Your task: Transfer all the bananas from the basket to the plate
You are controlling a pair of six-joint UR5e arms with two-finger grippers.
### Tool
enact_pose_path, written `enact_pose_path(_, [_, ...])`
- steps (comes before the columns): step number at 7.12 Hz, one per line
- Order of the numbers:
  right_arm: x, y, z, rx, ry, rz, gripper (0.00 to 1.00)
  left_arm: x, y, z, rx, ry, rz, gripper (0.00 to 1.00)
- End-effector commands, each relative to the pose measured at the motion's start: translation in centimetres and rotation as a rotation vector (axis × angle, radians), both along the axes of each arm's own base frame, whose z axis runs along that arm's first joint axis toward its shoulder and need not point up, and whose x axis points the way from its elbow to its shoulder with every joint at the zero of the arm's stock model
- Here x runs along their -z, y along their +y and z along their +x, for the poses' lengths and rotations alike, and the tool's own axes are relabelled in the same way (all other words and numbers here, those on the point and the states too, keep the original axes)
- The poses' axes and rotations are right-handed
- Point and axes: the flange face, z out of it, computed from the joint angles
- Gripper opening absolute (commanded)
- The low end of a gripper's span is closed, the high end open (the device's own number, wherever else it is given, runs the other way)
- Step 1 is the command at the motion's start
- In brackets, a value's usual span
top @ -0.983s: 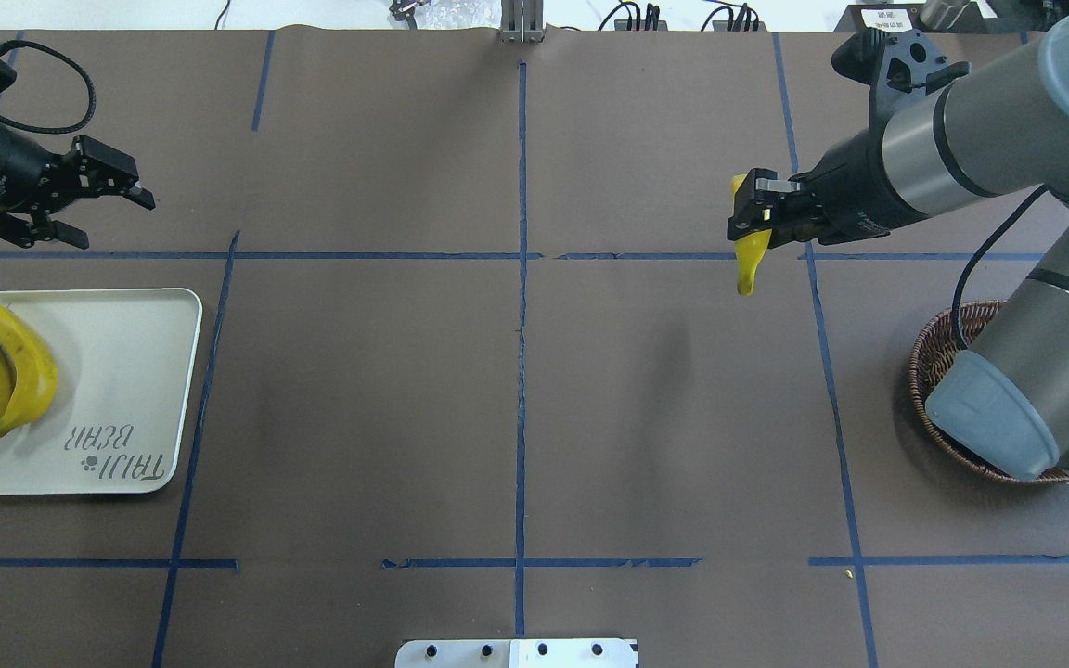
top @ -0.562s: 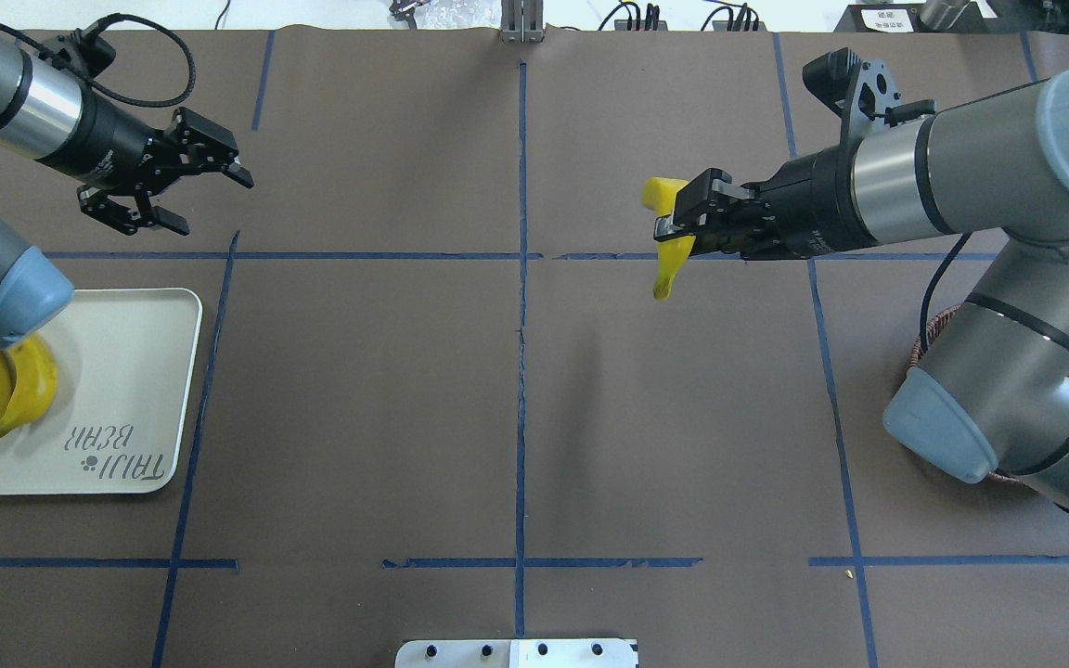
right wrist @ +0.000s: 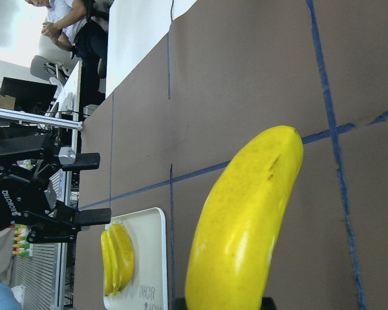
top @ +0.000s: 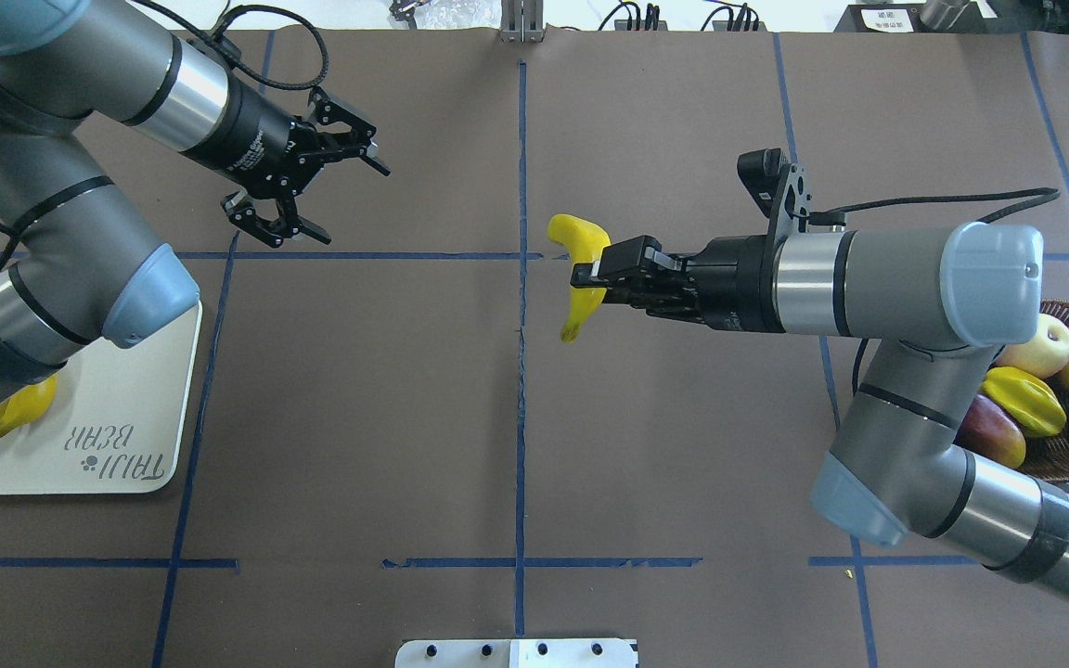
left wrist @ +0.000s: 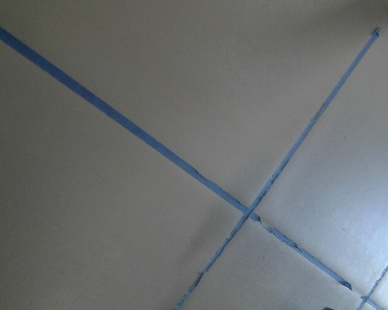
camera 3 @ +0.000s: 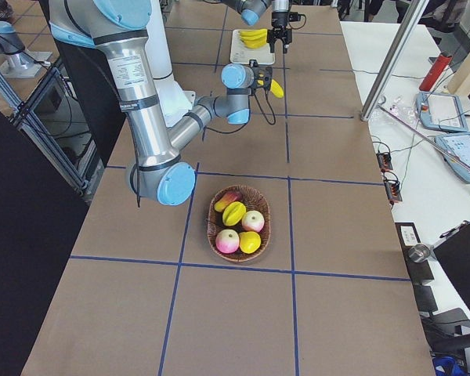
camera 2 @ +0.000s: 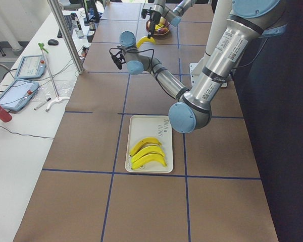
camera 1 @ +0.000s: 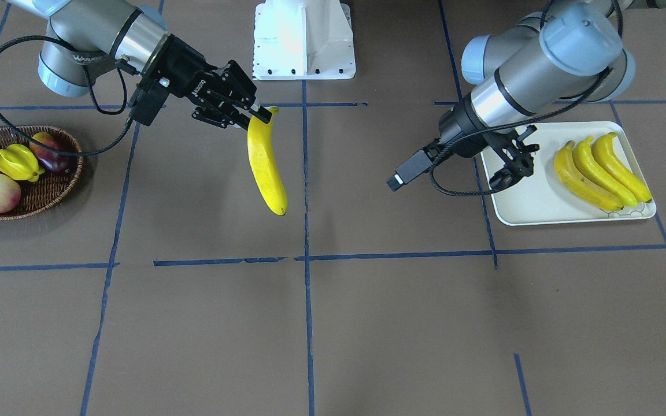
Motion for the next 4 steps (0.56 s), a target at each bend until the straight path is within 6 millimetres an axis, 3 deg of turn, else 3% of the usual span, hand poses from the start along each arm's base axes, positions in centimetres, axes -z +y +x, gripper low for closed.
enact_pose_path(1, [0.7,1.3,-1.0,-0.018,-0.047,-0.009,0.0,4.1,2.2,4.2,0.051,0.056,-0.096,1.0])
enact_pose_path(3, [0.5,2.5,-1.4,-0.025,-0.139,-0.003,0.0,5.3,1.8,6.2,0.119,0.086,-0.195,1.0])
enact_pose_path(4, [0.6,2.6,-1.6,-0.026,-0.143,-0.005,0.0,4.9,1.0,7.1,0.132,0.127,-0.243,1.0])
